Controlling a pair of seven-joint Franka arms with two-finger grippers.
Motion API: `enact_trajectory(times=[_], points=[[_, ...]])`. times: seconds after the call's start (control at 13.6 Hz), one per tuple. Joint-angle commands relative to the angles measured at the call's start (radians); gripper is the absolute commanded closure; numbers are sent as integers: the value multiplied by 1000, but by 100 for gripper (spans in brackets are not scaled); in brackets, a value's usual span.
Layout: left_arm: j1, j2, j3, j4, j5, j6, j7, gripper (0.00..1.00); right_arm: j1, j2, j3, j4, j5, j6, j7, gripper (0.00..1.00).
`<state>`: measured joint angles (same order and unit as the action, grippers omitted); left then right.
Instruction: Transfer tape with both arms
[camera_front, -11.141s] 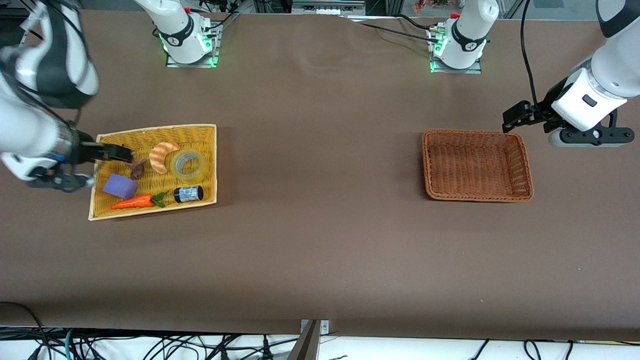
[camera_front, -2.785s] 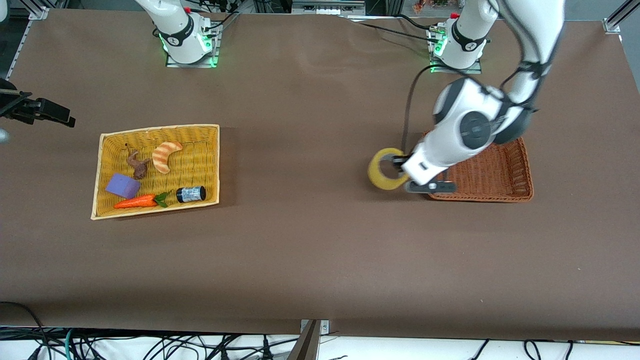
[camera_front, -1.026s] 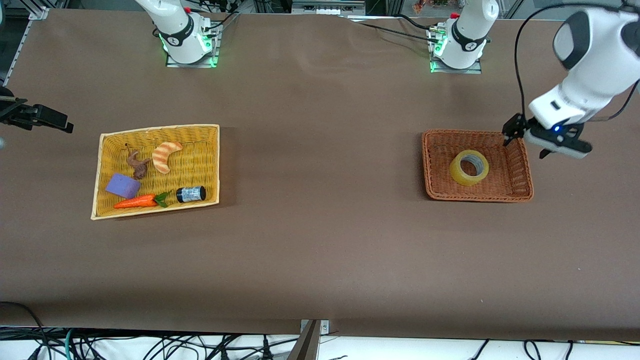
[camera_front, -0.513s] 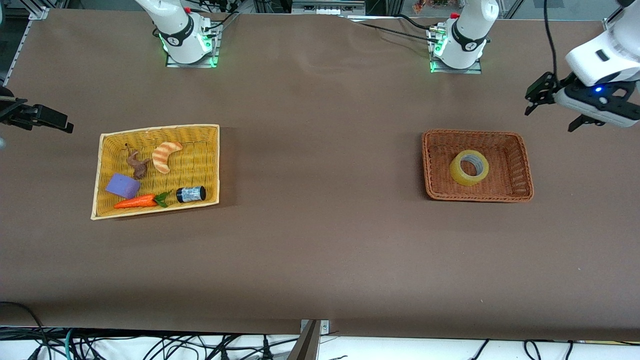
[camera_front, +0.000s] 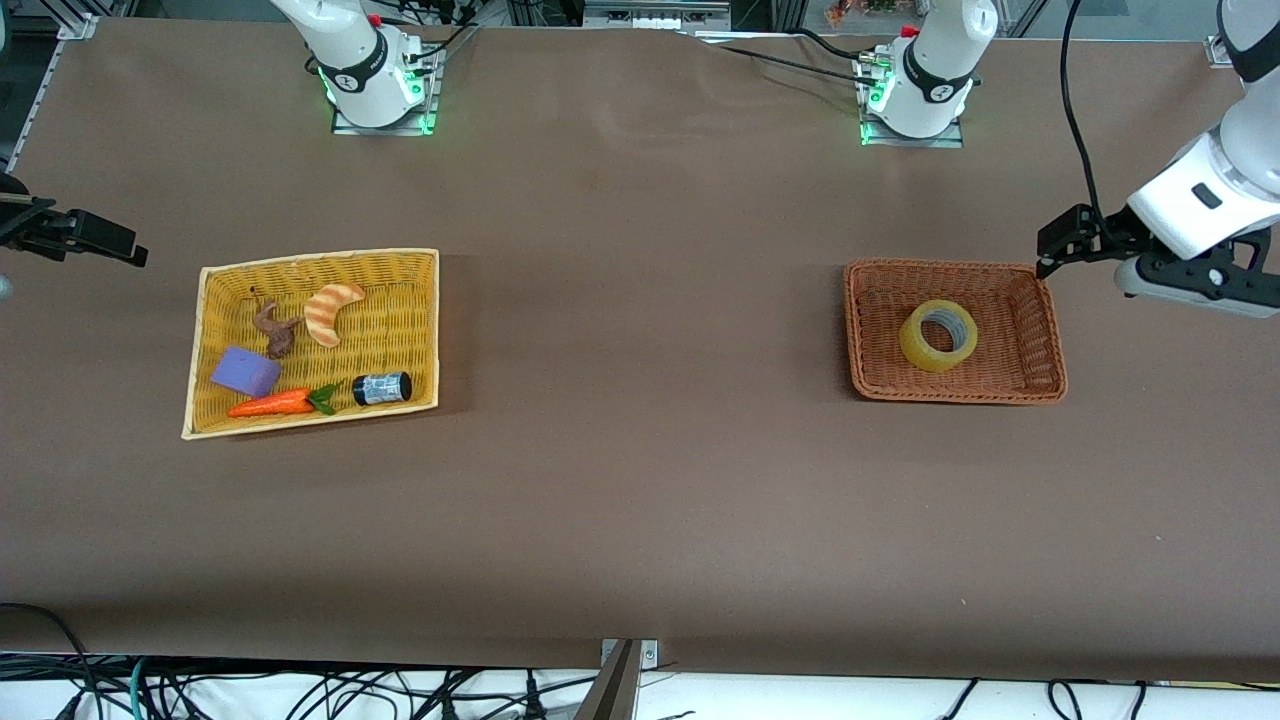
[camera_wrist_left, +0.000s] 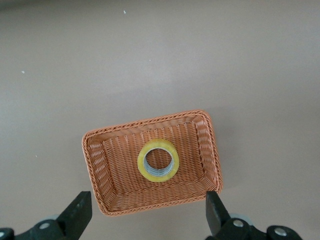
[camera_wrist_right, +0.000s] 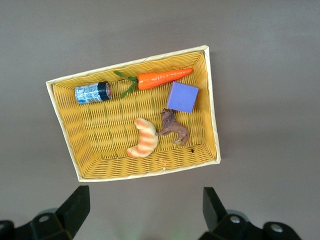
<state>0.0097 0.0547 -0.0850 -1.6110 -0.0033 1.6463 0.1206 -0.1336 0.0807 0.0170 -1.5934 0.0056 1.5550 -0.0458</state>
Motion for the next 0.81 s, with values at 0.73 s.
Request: enact_trajectory(times=[0.73], points=[[0, 33, -13, 66, -34, -79, -25, 0, -9, 10, 3, 21, 22, -9, -16, 0]])
